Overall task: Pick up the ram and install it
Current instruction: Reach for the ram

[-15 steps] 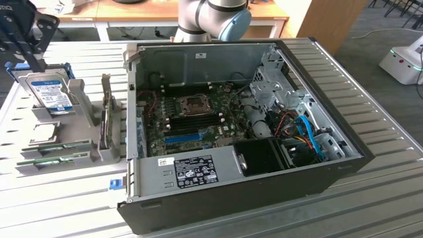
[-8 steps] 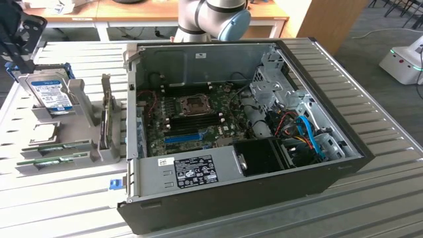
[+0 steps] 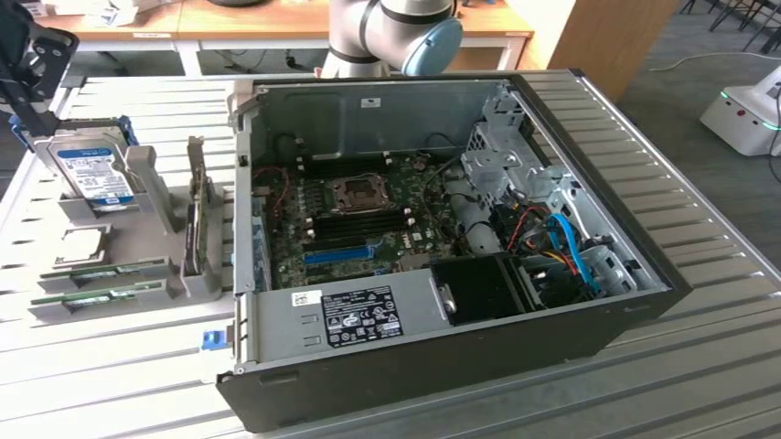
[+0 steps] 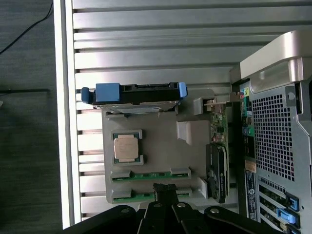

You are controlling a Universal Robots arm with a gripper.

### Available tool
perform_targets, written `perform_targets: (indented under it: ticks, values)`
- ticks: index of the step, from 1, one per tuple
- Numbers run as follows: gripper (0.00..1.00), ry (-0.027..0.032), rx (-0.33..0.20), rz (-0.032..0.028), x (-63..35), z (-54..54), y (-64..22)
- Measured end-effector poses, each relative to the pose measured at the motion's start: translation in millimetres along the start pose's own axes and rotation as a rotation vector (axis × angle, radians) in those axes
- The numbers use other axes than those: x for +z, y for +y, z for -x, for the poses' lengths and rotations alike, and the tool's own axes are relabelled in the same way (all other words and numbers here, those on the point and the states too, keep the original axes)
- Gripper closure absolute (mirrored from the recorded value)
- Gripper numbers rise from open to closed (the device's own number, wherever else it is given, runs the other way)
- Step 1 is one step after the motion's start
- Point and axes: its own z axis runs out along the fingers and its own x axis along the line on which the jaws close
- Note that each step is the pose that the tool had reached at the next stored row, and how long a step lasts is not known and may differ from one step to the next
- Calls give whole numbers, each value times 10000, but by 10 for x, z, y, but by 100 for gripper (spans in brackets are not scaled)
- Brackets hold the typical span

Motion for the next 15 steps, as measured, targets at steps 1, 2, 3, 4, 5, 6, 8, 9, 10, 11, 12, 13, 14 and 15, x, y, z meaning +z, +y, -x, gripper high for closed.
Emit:
perform_targets:
  ticks: [1,2,3,4,5,6,8,9,10,11,12,13,14,15]
  values:
    - [89,0,0,0,0,0,0]
    - [89,0,0,0,0,0,0]
    - [89,0,0,0,0,0,0]
    - [89,0,1,0,0,0,0]
    - [89,0,0,0,0,0,0]
    - [89,2,1,-1,-1,-1,-2]
    - [89,0,0,0,-1,0,-13]
    - [89,1,0,0,-1,1,-20]
    - [89,1,0,-1,-2,2,-28]
    - [89,1,0,0,-2,2,-37]
    - [89,0,1,0,-2,3,-47]
    - [89,0,1,0,-2,4,-57]
    - [89,-1,1,1,-3,5,-68]
    - [89,0,1,0,-3,6,-80]
